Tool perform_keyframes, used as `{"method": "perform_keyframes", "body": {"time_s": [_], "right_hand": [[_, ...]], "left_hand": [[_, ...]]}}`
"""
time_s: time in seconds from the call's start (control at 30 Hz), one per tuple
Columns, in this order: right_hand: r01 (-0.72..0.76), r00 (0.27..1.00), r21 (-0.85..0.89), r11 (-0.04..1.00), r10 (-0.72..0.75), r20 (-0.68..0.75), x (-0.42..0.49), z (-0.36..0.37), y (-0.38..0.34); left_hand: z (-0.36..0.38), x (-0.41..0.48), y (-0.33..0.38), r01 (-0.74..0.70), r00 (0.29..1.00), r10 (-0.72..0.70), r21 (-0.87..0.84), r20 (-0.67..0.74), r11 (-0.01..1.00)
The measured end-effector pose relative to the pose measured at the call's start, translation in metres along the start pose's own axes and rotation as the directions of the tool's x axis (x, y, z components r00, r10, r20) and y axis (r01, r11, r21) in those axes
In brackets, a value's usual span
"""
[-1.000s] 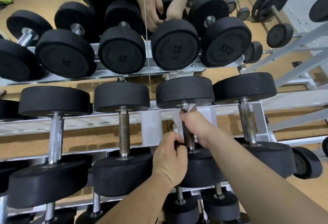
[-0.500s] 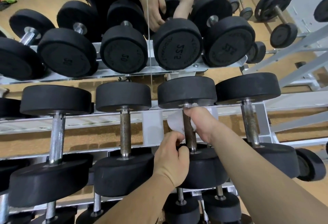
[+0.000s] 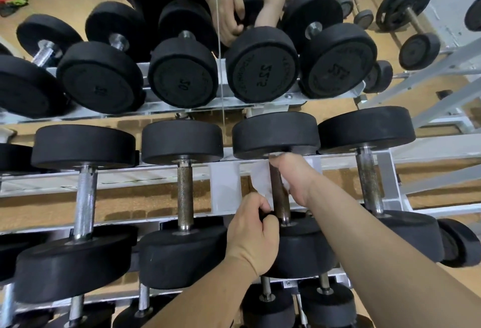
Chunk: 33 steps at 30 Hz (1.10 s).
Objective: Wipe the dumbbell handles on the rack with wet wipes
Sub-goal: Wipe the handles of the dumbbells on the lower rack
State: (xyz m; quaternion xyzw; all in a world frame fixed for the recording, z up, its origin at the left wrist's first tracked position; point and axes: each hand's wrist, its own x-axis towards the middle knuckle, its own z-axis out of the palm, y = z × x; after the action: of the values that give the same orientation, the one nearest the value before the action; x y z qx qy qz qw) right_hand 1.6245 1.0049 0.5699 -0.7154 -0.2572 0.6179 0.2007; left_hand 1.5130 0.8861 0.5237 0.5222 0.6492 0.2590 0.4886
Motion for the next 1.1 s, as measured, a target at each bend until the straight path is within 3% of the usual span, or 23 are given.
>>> {"method": "perform_keyframes", "body": {"time_s": [0.13, 0.23, 0.4, 0.47, 0.6, 0.67, 0.73, 0.8, 0.87, 0.93, 1.07, 1.1], "right_hand": [[0.007, 0.995, -0.301, 0.954, 0.024, 0.097, -0.017, -0.006, 0.028], [-0.001, 0.992, -0.337, 0.942, 0.043, 0.116, -0.037, -0.012, 0.038], [-0.022, 0.993, -0.107, 0.994, 0.034, 0.112, -0.075, -0.024, 0.036], [-0.039, 0.994, 0.054, 0.998, 0.033, 0.103, -0.087, -0.030, 0.035], [0.046, 0.999, 0.197, 0.979, -0.049, 0.010, -0.110, -0.043, 0.037], [0.101, 0.993, 0.331, 0.938, -0.115, 0.024, -0.124, -0.046, 0.035], [0.113, 0.985, 0.453, 0.884, -0.160, 0.066, -0.135, -0.048, 0.033], [0.106, 0.971, 0.545, 0.832, -0.204, 0.122, -0.141, -0.045, 0.034], [0.099, 0.957, 0.583, 0.807, -0.237, 0.166, -0.141, -0.036, 0.035], [0.085, 0.944, 0.606, 0.791, -0.258, 0.206, -0.141, -0.027, 0.037], [0.063, 0.939, 0.559, 0.827, -0.238, 0.247, -0.139, -0.017, 0.040], [0.063, 0.952, 0.542, 0.838, -0.214, 0.221, -0.137, -0.016, 0.043]], "left_hand": [[-0.001, 0.001, -0.002, -0.002, 1.000, 0.002, 0.027, -0.007, 1.000], [-0.001, 0.000, 0.000, 0.013, 1.000, -0.012, 0.034, -0.021, 0.999], [0.000, -0.002, 0.005, 0.026, 0.999, -0.024, 0.047, -0.040, 0.999], [-0.001, -0.001, 0.007, 0.008, 0.999, -0.002, 0.123, -0.049, 0.992], [-0.008, -0.002, 0.016, -0.005, 0.999, -0.005, 0.310, 0.033, 0.951], [-0.022, -0.004, 0.023, 0.038, 0.997, -0.048, 0.183, 0.053, 0.982], [-0.044, -0.007, 0.040, 0.188, 0.980, -0.170, -0.198, 0.105, 0.962], [-0.067, -0.014, 0.064, 0.305, 0.944, -0.175, -0.533, 0.281, 0.789], [-0.085, -0.022, 0.081, 0.413, 0.885, -0.056, -0.723, 0.462, 0.554], [-0.098, -0.032, 0.094, 0.497, 0.846, -0.049, -0.753, 0.531, 0.431], [-0.097, -0.037, 0.090, 0.486, 0.854, -0.169, -0.639, 0.492, 0.596], [-0.096, -0.034, 0.085, 0.496, 0.855, -0.207, -0.632, 0.476, 0.595]]}}
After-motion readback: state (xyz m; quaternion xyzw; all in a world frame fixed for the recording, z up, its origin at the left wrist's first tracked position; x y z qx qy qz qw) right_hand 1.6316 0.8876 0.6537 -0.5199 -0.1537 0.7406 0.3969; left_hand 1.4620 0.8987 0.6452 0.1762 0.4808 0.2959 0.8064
